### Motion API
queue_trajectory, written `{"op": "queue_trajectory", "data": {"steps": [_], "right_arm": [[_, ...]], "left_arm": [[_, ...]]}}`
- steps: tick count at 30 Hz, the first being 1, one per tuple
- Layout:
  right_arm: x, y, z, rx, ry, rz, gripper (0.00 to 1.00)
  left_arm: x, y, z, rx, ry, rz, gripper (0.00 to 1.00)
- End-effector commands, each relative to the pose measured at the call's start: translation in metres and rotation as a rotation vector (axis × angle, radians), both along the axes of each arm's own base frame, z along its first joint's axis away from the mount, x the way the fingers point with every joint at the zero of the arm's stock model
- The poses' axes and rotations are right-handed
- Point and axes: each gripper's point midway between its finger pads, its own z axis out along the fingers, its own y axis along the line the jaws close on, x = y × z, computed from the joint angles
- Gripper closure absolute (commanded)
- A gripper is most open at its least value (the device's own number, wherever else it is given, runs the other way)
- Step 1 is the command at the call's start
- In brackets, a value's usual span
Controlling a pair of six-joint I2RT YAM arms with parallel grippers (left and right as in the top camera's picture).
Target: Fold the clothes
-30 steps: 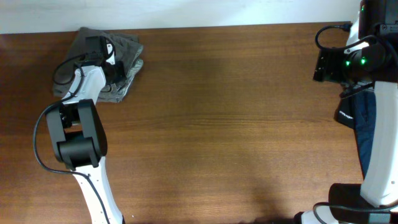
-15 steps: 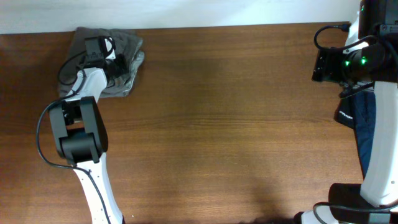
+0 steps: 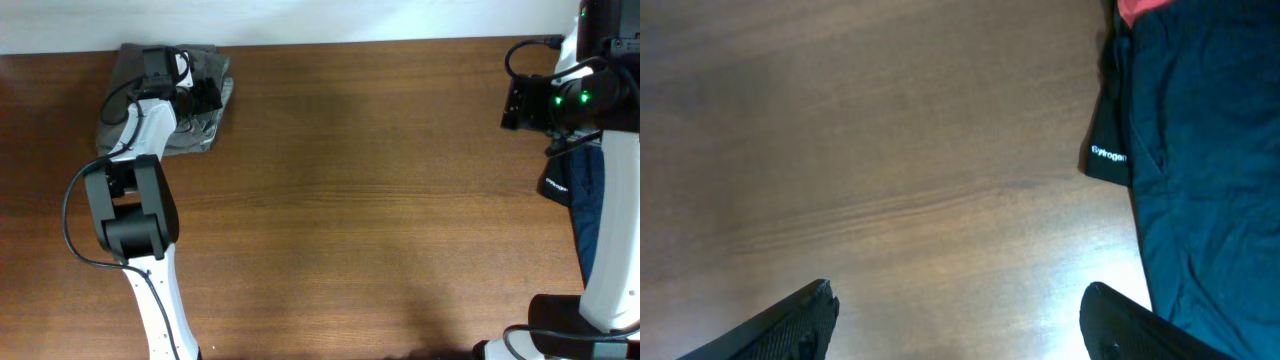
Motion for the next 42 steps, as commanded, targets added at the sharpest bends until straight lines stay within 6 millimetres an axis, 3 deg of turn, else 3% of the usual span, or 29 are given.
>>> {"op": "queue_trajectory", "data": {"steps": [1, 2, 4, 8, 11, 14, 18, 22, 26, 33, 42], "right_arm": [[0.008, -0.003, 0.0, -0.006, -0.018, -0.01, 0.14], [0.012, -0.005, 0.002, -0.014, -0.037, -0.014, 0.11], [0.02, -0.01, 0.006, -0.042, -0.067, -0.029, 0.05], [0.038, -0.028, 0.015, -0.128, -0.137, -0.081, 0.01], [0.057, -0.041, 0.019, -0.187, -0.185, -0.118, 0.01], [0.078, -0.052, 0.006, -0.246, -0.162, -0.078, 0.01], [0.099, -0.094, -0.038, -0.312, -0.051, -0.175, 0.01], [0.114, -0.137, -0.086, -0.313, 0.041, -0.248, 0.01], [0.117, -0.173, -0.123, -0.295, 0.102, -0.307, 0.01], [0.118, -0.216, -0.18, -0.237, 0.179, -0.369, 0.0], [0.114, -0.244, -0.238, -0.236, 0.287, -0.351, 0.07]], "left_arm": [[0.008, 0.005, 0.038, 0.013, -0.062, 0.008, 0.13], [0.009, 0.005, 0.054, 0.015, -0.091, 0.008, 0.05], [0.01, 0.005, 0.087, 0.02, -0.144, 0.008, 0.01], [0.001, 0.004, 0.147, 0.022, -0.219, 0.005, 0.01], [-0.019, -0.01, 0.174, -0.03, -0.21, -0.042, 0.01], [-0.045, -0.037, 0.189, -0.154, -0.16, -0.142, 0.01], [-0.08, -0.071, 0.183, -0.316, -0.031, -0.243, 0.01], [-0.1, -0.078, 0.168, -0.291, 0.05, -0.302, 0.01], [-0.107, -0.079, 0.164, -0.294, 0.086, -0.305, 0.01], [-0.12, -0.073, 0.153, -0.263, 0.162, -0.269, 0.01], [-0.126, -0.065, 0.14, -0.225, 0.206, -0.24, 0.01]]}}
